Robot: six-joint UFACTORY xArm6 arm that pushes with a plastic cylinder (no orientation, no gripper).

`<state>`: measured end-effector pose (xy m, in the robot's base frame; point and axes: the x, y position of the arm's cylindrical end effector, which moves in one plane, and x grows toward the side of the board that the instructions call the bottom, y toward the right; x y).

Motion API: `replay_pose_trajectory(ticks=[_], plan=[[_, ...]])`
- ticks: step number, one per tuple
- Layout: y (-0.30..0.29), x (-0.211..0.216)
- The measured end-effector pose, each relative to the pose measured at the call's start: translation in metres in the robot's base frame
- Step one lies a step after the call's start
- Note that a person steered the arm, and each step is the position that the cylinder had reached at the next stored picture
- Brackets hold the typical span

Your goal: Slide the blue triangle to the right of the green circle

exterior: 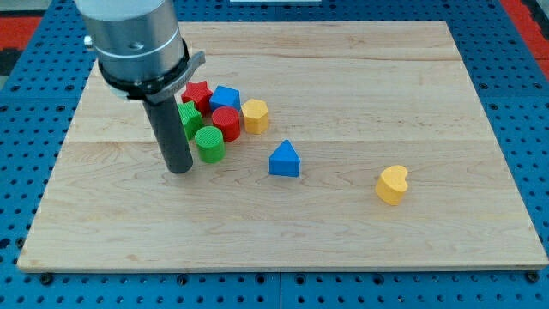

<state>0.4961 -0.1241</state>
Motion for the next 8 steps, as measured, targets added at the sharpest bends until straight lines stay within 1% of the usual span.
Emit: replay_pose_trajectory(ticks=[1,2,3,4,5,8], plan=[[0.028,0.046],[0.071,0.070],[0.115,0.065],[0.146,0.052],[0.157,0.045],[0.156,0.044]])
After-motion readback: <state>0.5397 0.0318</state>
